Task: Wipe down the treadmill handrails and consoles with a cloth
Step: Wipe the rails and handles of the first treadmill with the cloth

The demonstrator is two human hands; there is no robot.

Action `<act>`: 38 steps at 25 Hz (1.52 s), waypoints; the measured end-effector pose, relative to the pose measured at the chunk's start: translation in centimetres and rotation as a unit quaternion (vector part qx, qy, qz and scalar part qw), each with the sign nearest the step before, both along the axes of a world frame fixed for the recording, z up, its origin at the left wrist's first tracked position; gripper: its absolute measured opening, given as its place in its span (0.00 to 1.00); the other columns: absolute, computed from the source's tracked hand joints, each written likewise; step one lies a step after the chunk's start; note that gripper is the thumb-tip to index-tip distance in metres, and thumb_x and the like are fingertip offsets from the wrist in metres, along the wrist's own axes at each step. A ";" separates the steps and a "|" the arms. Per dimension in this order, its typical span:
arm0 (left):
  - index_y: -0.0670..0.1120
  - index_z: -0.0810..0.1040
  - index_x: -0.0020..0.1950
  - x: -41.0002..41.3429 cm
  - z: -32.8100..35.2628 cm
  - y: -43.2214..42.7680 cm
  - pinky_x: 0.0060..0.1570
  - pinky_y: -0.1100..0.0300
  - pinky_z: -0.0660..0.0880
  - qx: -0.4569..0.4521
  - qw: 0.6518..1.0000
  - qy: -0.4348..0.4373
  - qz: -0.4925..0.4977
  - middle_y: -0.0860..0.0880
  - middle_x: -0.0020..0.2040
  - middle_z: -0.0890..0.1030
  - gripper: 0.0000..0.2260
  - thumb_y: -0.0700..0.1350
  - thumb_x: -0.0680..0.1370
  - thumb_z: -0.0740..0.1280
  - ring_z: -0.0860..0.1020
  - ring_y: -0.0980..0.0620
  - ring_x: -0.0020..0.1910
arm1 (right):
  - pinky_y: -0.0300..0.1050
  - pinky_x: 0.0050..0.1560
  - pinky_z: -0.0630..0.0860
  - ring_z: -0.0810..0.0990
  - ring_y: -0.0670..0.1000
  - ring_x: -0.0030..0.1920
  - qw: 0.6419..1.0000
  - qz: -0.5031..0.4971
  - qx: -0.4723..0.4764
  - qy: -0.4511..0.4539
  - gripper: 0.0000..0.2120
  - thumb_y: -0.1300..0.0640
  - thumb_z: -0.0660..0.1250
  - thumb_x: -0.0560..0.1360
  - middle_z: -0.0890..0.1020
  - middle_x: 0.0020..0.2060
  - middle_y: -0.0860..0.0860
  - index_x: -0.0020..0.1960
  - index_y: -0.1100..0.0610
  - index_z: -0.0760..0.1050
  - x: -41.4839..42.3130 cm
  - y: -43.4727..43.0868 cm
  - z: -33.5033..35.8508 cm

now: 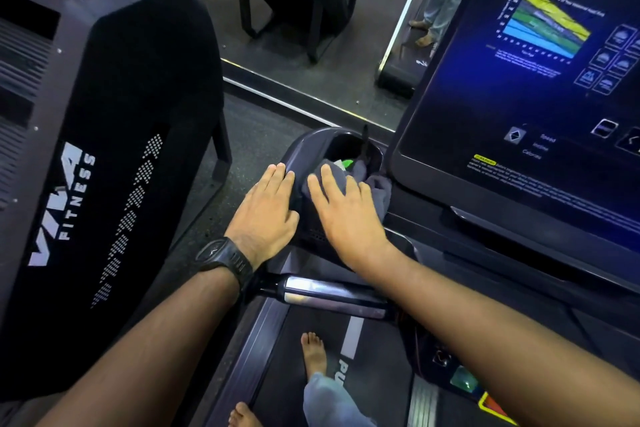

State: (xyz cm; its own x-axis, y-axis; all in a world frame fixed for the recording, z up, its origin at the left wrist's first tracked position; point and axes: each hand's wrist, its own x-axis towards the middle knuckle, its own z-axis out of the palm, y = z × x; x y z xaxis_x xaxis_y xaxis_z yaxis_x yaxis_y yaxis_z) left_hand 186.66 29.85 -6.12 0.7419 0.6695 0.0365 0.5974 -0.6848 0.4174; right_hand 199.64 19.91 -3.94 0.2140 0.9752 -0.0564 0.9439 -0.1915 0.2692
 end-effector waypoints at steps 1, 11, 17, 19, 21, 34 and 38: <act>0.40 0.56 0.79 0.0 0.0 0.0 0.78 0.52 0.51 0.000 1.000 0.000 0.001 0.42 0.80 0.55 0.31 0.43 0.77 0.61 0.51 0.47 0.80 | 0.66 0.66 0.67 0.67 0.70 0.70 0.999 0.040 0.015 -0.015 0.32 0.57 0.60 0.80 0.55 0.80 0.60 0.81 0.57 0.53 0.8 -0.7 0.0; 0.40 0.56 0.79 -0.4 0.0 0.1 0.78 0.53 0.51 -0.003 1.000 -0.006 -0.010 0.42 0.80 0.55 0.31 0.42 0.77 0.61 0.51 0.47 0.80 | 0.69 0.72 0.60 0.55 0.69 0.76 1.000 0.017 -0.013 0.009 0.38 0.56 0.63 0.80 0.44 0.81 0.53 0.82 0.52 0.43 0.7 0.1 0.7; 0.41 0.56 0.80 -0.7 0.1 -0.3 0.78 0.55 0.50 0.002 1.000 -0.005 -0.002 0.43 0.80 0.55 0.30 0.44 0.78 0.60 0.51 0.48 0.80 | 0.67 0.66 0.68 0.66 0.74 0.70 0.985 -0.168 0.002 0.038 0.37 0.60 0.63 0.79 0.55 0.77 0.67 0.80 0.61 0.46 0.3 3.1 0.7; 0.41 0.57 0.79 -0.6 0.1 -0.2 0.78 0.55 0.50 -0.002 1.000 -0.006 -0.001 0.44 0.80 0.55 0.30 0.43 0.78 0.60 0.51 0.49 0.80 | 0.69 0.66 0.67 0.66 0.74 0.69 0.950 -0.284 0.039 0.125 0.35 0.60 0.63 0.80 0.58 0.76 0.68 0.80 0.64 0.47 1.1 6.9 1.5; 0.41 0.56 0.80 -0.3 0.1 0.1 0.78 0.53 0.51 -0.016 1.000 -0.004 0.001 0.44 0.81 0.54 0.31 0.43 0.77 0.60 0.50 0.49 0.80 | 0.67 0.64 0.70 0.68 0.71 0.69 0.899 -0.364 0.150 0.192 0.28 0.62 0.57 0.82 0.61 0.75 0.66 0.79 0.62 0.51 2.5 9.6 1.7; 0.40 0.53 0.80 1.1 -0.3 1.5 0.77 0.49 0.54 0.015 0.998 0.035 -0.040 0.43 0.81 0.52 0.33 0.46 0.77 0.59 0.49 0.47 0.80 | 0.52 0.60 0.75 0.76 0.63 0.66 0.875 -0.356 -0.018 0.328 0.25 0.60 0.62 0.78 0.76 0.67 0.61 0.73 0.64 0.64 4.5 10.4 2.8; 0.40 0.53 0.80 1.2 -0.2 1.4 0.78 0.50 0.53 0.023 0.998 0.042 -0.042 0.42 0.81 0.52 0.32 0.46 0.77 0.58 0.49 0.47 0.80 | 0.56 0.61 0.74 0.77 0.63 0.65 0.955 -0.194 -0.133 0.183 0.21 0.61 0.60 0.79 0.76 0.66 0.59 0.71 0.61 0.64 4.6 7.9 4.0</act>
State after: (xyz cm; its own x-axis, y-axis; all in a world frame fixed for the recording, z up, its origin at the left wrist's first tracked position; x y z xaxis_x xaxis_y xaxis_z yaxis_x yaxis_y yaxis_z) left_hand 187.83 31.29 -6.35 0.7971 0.6038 0.0007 0.5686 -0.7510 0.3357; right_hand 204.26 27.77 0.02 0.4747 0.7674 -0.4309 0.8558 -0.5168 0.0223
